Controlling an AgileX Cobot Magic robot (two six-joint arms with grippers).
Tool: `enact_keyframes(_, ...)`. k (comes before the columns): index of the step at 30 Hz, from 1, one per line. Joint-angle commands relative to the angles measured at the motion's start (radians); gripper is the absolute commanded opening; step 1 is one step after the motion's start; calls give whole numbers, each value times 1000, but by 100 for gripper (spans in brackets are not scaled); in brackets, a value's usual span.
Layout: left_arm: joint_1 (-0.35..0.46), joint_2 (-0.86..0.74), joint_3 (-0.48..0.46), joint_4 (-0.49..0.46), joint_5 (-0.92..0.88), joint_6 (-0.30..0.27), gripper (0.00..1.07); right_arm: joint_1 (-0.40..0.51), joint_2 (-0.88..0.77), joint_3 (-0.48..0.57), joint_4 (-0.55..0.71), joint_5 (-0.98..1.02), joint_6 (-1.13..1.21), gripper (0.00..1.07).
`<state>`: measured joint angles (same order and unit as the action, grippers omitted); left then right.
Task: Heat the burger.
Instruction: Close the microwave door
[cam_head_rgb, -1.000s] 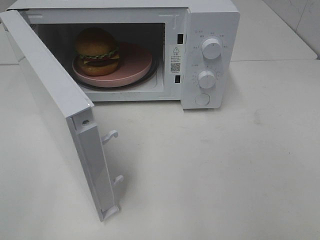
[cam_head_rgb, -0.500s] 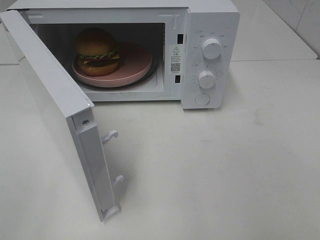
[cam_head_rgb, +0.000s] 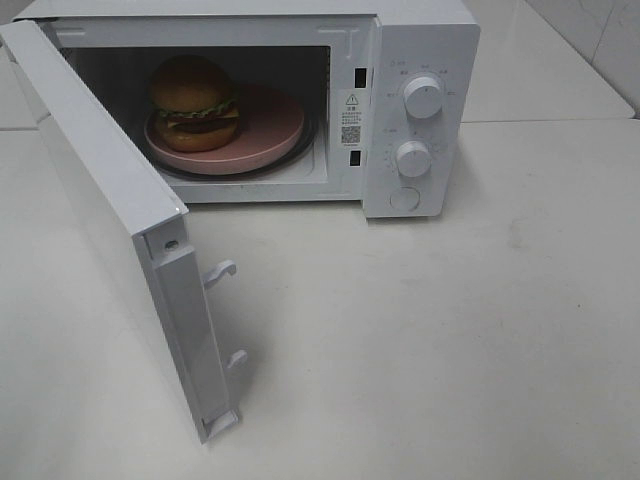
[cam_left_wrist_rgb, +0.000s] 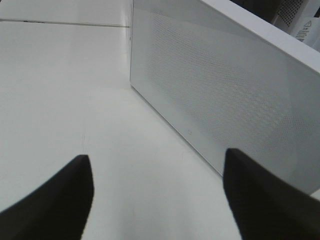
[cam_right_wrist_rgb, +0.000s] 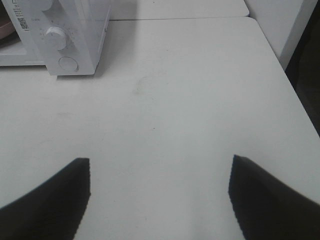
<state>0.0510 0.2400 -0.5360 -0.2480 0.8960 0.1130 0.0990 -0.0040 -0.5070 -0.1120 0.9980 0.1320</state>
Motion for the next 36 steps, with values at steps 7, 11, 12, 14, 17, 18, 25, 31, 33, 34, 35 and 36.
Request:
enact_keyframes(7, 2, 221, -4, -12, -152, 0, 11, -7, -31, 2, 2, -2, -7, 75)
enact_keyframes(11, 2, 292, -4, -12, -204, 38, 0, -7, -31, 2, 2, -2, -7, 75)
enact_keyframes(12, 2, 341, -1, -17, -249, 69, 0, -7, -31, 2, 2, -2, -7, 75)
enact_keyframes(14, 2, 358, 1, -21, -280, 84, 0, -7, -31, 2, 2, -2, -7, 75)
enact_keyframes(17, 2, 414, 33, -58, -384, 140, 0, -7, -31, 2, 2, -2, -7, 75)
enact_keyframes(18, 2, 440, 61, -95, -460, 181, 0, -7, -31, 2, 2, -2, -7, 75)
enact_keyframes(25, 0, 514, 155, -231, -694, 305, 0, -7, -31, 2, 2, -2, -7, 75)
enact_keyframes(31, 0, 611, 194, -281, -896, 344, 0, -7, -31, 2, 2, -2, -7, 75)
enact_keyframes(33, 0, 626, 198, -281, -918, 343, 0, -7, -31, 2, 2, -2, -7, 75)
enact_keyframes(34, 0, 663, 200, -281, -963, 334, 0, -7, -31, 2, 2, -2, -7, 75)
enact_keyframes(35, 0, 678, 200, -281, -979, 332, 0, -7, -31, 2, 2, -2, -7, 75)
enact_keyframes(36, 0, 678, 200, -281, -979, 332, 0, -7, -31, 2, 2, -2, -7, 75)
